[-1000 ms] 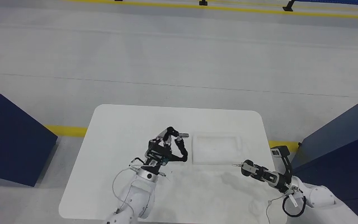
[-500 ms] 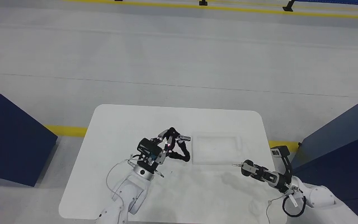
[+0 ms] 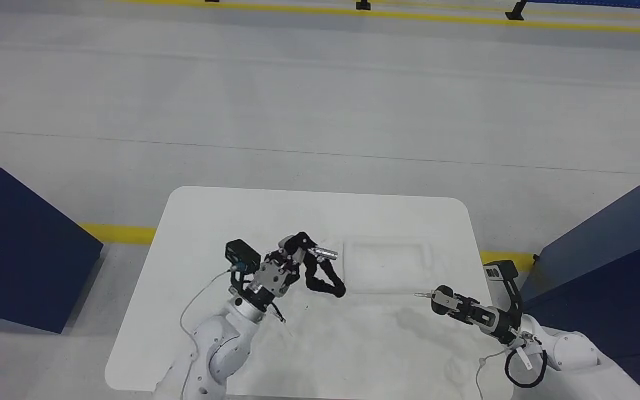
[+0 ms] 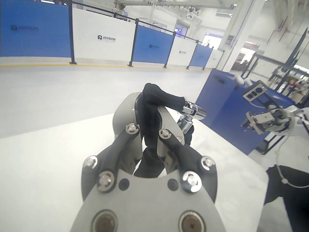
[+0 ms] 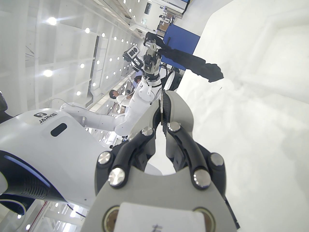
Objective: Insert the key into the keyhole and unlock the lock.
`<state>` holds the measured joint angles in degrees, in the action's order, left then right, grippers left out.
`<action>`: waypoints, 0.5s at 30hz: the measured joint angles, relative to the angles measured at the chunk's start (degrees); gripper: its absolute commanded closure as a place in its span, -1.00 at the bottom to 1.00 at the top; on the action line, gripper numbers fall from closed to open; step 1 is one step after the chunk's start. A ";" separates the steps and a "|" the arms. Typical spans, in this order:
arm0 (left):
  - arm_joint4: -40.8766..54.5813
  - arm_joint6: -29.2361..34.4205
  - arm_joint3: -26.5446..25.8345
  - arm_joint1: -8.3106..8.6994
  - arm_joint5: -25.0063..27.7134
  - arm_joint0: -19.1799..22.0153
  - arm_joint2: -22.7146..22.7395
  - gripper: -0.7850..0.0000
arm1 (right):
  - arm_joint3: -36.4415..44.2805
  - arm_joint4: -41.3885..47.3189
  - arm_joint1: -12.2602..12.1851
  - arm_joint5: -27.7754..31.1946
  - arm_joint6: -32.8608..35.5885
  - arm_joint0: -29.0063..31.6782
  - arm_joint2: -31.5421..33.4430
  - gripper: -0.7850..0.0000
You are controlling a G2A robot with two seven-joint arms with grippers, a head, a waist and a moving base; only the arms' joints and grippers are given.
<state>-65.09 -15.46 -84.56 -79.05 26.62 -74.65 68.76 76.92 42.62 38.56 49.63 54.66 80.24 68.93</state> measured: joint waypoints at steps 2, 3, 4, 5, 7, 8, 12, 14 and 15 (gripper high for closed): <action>3.41 1.14 0.70 0.02 1.99 0.29 0.31 1.00 | 0.00 0.00 0.00 0.00 0.00 0.00 0.00 1.00; 4.90 1.64 0.89 0.04 2.84 0.36 0.46 1.00 | 0.00 0.00 0.00 0.00 0.00 0.00 0.00 1.00; 6.71 2.19 1.01 0.09 3.90 0.44 0.73 1.00 | 0.00 0.00 0.00 0.00 0.00 0.00 0.00 1.00; 7.76 2.52 1.01 0.14 4.72 0.45 0.90 1.00 | 0.00 0.00 0.00 0.00 0.00 0.00 0.00 1.00; 9.66 2.98 1.03 0.27 6.38 0.34 1.33 1.00 | 0.00 0.00 0.00 0.00 0.00 0.00 0.00 1.00; 9.96 3.09 0.99 0.33 6.76 0.31 1.53 1.00 | 0.00 0.00 0.00 0.00 0.00 0.00 0.00 1.00; 9.59 2.52 0.34 0.53 7.70 -0.25 1.75 1.00 | 0.00 0.00 0.00 0.00 0.00 0.00 0.00 1.00; 9.40 2.42 0.25 0.55 7.79 -0.32 1.74 1.00 | 0.00 0.00 0.00 0.00 0.00 0.00 0.00 1.00; 9.40 2.42 0.25 0.55 7.78 -0.31 1.74 1.00 | 0.00 0.00 0.00 0.00 0.00 0.00 0.00 1.00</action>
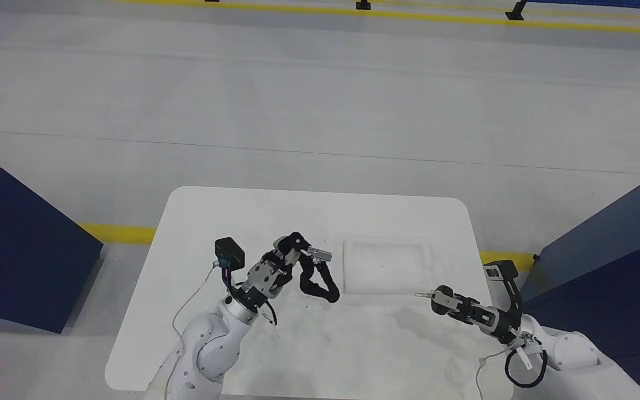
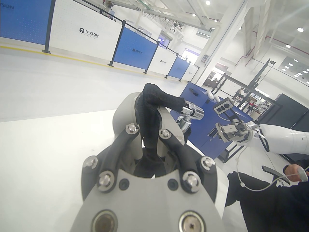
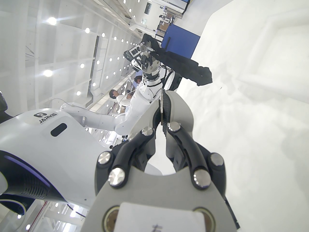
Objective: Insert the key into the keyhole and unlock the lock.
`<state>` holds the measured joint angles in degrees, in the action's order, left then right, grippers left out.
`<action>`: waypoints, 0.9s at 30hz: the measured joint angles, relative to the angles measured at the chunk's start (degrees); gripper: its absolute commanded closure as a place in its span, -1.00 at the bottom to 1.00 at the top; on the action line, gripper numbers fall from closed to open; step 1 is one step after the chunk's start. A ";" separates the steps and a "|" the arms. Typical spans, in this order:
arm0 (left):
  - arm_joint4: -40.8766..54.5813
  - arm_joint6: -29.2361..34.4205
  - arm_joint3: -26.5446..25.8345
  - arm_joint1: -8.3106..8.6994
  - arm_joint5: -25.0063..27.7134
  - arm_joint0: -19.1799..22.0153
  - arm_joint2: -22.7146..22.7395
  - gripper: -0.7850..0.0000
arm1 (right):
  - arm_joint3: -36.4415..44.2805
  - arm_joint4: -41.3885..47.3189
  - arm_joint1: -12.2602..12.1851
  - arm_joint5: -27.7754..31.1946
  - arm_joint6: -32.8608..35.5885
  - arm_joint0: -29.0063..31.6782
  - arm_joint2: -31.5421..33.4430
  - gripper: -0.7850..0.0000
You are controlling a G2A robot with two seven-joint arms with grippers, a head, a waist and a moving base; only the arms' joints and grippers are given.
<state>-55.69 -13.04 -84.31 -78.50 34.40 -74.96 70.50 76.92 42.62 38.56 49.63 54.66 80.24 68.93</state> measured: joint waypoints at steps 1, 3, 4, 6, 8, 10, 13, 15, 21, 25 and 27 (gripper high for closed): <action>0.01 0.01 0.01 0.00 -0.01 0.01 0.00 1.00 | 0.00 0.00 0.00 0.00 0.00 0.00 0.00 1.00; 0.02 0.02 0.02 0.00 -0.02 0.01 0.00 1.00 | 0.00 0.00 0.00 0.00 0.00 0.00 0.00 1.00; 0.02 0.02 0.02 0.00 -0.03 0.01 0.00 1.00 | 0.00 0.00 0.00 0.00 0.00 0.00 0.00 1.00; 0.02 0.02 0.02 0.00 -0.03 0.01 0.00 1.00 | 0.00 0.00 0.00 0.00 0.00 0.00 0.00 1.00; 0.02 0.02 0.02 0.00 -0.03 0.01 0.00 1.00 | 0.60 -0.50 0.11 -0.02 -0.65 0.00 0.06 1.00; -0.39 -0.03 -0.45 0.01 -1.02 -0.21 0.10 1.00 | 2.26 -1.79 0.46 1.21 -2.78 0.27 0.15 1.00; -2.37 -2.54 -1.83 -0.03 -4.62 -1.13 0.29 1.00 | 4.01 -3.87 1.10 4.90 -5.62 1.10 -0.24 1.00; -4.84 -5.15 -2.38 -0.09 -7.23 -1.80 0.10 1.00 | 4.95 -4.88 1.51 6.74 -6.86 1.44 -0.76 1.00; -11.72 -14.39 -2.76 -0.33 -13.67 -3.76 -1.16 1.00 | 6.63 -6.12 2.80 8.40 -9.42 1.78 -2.57 1.00; -13.24 -18.70 -2.40 -0.46 -15.40 -4.91 -1.95 1.00 | 7.51 -6.65 3.60 8.37 -10.03 1.40 -3.58 1.00; -12.57 -19.24 -2.07 -0.46 -14.76 -5.24 -2.08 1.00 | 7.76 -7.26 3.92 8.29 -10.29 1.01 -4.01 1.00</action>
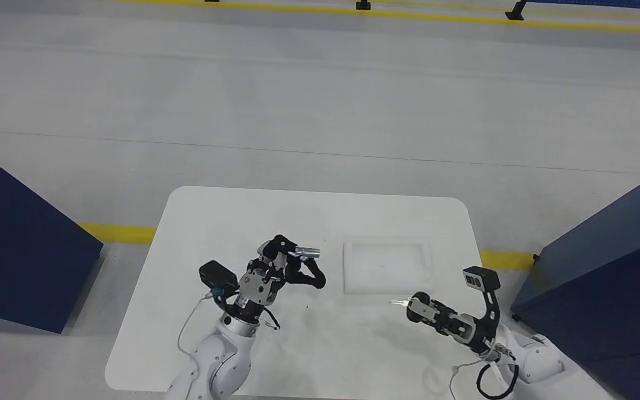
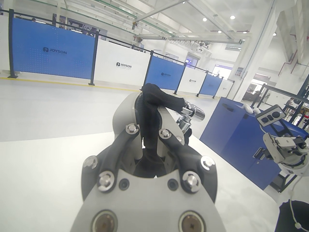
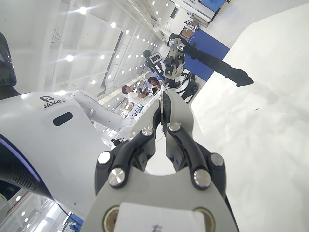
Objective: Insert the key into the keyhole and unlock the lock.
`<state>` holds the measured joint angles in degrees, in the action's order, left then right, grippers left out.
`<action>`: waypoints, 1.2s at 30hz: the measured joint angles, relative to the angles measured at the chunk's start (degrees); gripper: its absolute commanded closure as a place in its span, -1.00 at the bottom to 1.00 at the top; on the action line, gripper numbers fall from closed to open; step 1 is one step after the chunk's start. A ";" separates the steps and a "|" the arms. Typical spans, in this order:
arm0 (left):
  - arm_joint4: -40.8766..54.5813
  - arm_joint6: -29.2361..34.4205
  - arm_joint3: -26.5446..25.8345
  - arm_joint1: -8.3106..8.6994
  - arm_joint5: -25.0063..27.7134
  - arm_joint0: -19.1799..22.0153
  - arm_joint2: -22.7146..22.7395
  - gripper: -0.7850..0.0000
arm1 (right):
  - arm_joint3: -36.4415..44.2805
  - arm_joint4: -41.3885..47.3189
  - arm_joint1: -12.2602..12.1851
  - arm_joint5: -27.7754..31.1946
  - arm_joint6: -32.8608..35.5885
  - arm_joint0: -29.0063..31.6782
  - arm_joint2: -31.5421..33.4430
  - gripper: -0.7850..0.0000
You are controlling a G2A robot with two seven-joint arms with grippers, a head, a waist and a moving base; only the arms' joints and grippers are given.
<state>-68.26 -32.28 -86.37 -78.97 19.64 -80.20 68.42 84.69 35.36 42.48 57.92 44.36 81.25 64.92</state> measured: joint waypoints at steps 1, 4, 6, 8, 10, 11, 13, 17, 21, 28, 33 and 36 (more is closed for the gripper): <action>0.70 0.04 0.26 0.01 0.66 -0.18 0.00 1.00 | 0.22 -0.53 0.22 -0.28 -0.19 -0.36 -0.32 1.00; 2.48 0.59 0.88 0.08 2.22 -0.44 0.20 1.00 | 0.94 -1.97 0.79 -1.52 -0.93 -1.52 -1.10 1.00; 3.20 0.60 1.09 0.10 2.88 -0.59 0.24 1.00 | 1.35 -2.84 1.13 -2.27 -1.54 -2.23 -1.48 1.00; 3.20 0.52 1.21 0.14 3.22 -0.79 0.24 1.00 | 1.66 -3.85 1.52 -3.00 -2.32 -3.00 -1.86 1.00; 2.64 0.15 1.13 0.17 3.09 -1.11 0.13 1.00 | 1.80 -4.89 1.93 -3.66 -3.19 -3.70 -2.24 1.00; 2.35 -0.10 1.08 0.18 2.90 -1.25 0.10 1.00 | 1.81 -5.33 2.11 -3.94 -3.63 -3.97 -2.42 1.00; 1.98 -0.79 0.93 0.19 2.53 -1.66 0.02 1.00 | 1.74 -6.31 2.55 -4.64 -4.80 -4.54 -2.89 1.00; 1.13 -2.13 1.00 0.18 1.77 -2.37 -0.39 1.00 | 1.47 -8.25 3.44 -5.82 -7.10 -5.56 -3.97 1.00; 1.01 -2.65 2.57 0.04 1.97 -2.12 -1.35 1.00 | 1.05 -10.37 4.51 -6.80 -9.33 -6.89 -5.57 1.00; 0.37 -3.37 3.01 -0.03 2.00 -1.87 -2.15 1.00 | -0.63 -13.84 6.59 -7.65 -12.55 -9.93 -8.53 1.00; 0.20 -3.72 3.53 -0.18 1.84 -1.98 -3.19 1.00 | -2.22 -15.40 7.87 -8.10 -14.47 -11.46 -10.15 1.00; 0.35 -4.41 3.95 -0.33 1.18 -1.96 -3.75 1.00 | -3.06 -15.91 8.48 -8.23 -15.40 -11.87 -10.75 1.00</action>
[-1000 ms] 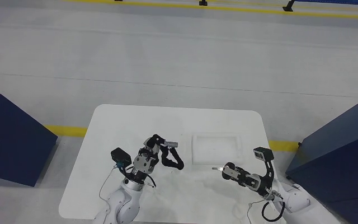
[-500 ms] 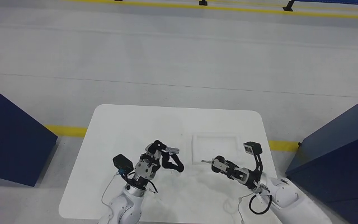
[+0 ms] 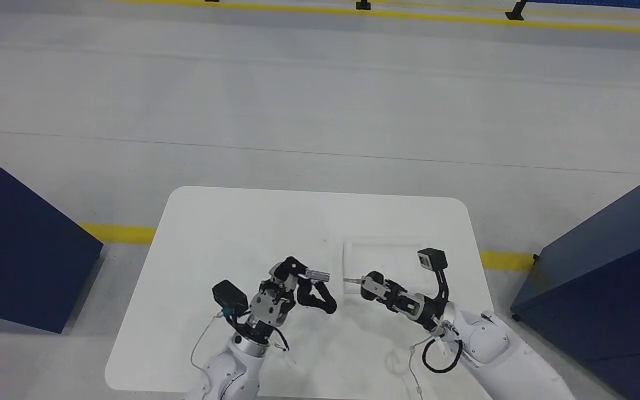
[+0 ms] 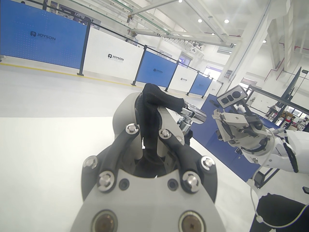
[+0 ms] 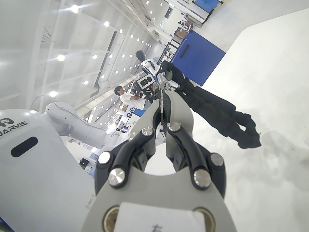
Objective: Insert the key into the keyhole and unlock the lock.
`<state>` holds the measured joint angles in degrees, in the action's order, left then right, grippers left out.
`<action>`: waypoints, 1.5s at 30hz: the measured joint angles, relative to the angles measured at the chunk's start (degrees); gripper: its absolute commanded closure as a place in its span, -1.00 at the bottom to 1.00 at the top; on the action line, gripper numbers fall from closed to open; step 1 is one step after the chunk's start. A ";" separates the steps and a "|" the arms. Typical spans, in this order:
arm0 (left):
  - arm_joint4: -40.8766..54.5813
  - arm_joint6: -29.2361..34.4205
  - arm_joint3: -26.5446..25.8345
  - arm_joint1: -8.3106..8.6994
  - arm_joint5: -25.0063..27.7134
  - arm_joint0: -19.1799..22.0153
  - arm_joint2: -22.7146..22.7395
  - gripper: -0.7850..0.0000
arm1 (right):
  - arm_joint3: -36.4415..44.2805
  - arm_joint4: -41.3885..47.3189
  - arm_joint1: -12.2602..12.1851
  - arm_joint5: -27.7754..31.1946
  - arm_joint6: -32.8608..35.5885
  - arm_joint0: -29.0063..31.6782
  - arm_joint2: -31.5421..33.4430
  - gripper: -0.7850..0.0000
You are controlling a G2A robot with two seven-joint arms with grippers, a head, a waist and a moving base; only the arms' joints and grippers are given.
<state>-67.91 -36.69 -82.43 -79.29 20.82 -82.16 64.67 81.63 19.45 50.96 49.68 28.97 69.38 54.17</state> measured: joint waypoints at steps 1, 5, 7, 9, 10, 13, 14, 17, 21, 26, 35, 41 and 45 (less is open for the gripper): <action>0.31 0.06 0.06 -0.08 -0.59 0.01 -0.17 1.00 | -0.27 -0.03 0.18 -0.05 -0.31 -0.08 -0.07 1.00; 0.62 1.07 -0.11 -0.18 -2.29 0.12 -0.25 1.00 | -0.46 -0.08 0.27 -0.03 -0.57 -0.12 0.02 1.00; 0.60 1.02 -0.11 -0.18 -2.14 0.12 -0.24 1.00 | -0.45 -0.08 0.26 -0.03 -0.55 -0.12 0.02 1.00; 0.59 1.00 -0.11 -0.18 -2.12 0.12 -0.24 1.00 | -0.44 -0.08 0.26 -0.03 -0.54 -0.12 0.02 1.00; 0.59 1.00 -0.10 -0.18 -2.12 0.12 -0.24 1.00 | -0.44 -0.08 0.26 -0.03 -0.54 -0.12 0.02 1.00; 0.59 1.00 -0.10 -0.18 -2.13 0.12 -0.24 1.00 | -0.44 -0.08 0.26 -0.03 -0.54 -0.12 0.02 1.00; 0.59 1.00 -0.10 -0.18 -2.13 0.12 -0.24 1.00 | -0.44 -0.08 0.26 -0.03 -0.54 -0.12 0.02 1.00; 0.62 1.20 -0.33 -0.18 -2.12 0.03 -0.33 1.00 | -0.44 -0.08 0.26 -0.03 -0.54 -0.12 0.02 1.00; 0.13 1.62 -1.65 -0.12 -2.26 -0.81 -0.55 1.00 | -0.44 -0.08 0.26 -0.03 -0.54 -0.12 0.02 1.00; -0.57 0.99 -2.12 -0.08 -2.34 -1.30 -0.83 1.00 | 0.20 -0.83 0.68 -2.43 -2.37 0.59 0.25 1.00; -2.46 -2.12 -0.89 -0.42 -5.81 -1.47 -2.08 1.00 | -0.45 -1.31 1.80 -2.43 -3.08 1.31 -0.25 1.00; -2.36 -3.67 0.65 -1.00 -9.82 -0.94 -3.35 1.00 | -1.18 -0.93 2.48 -2.43 -3.47 1.69 -0.36 1.00; -1.82 -3.85 1.05 -1.25 -11.21 -0.66 -3.81 1.00 | -1.36 -0.71 2.63 -2.34 -3.81 1.73 -0.19 1.00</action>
<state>-69.73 -40.54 -81.38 -80.55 9.61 -82.82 60.86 80.27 18.74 53.60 47.35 25.15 71.11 53.98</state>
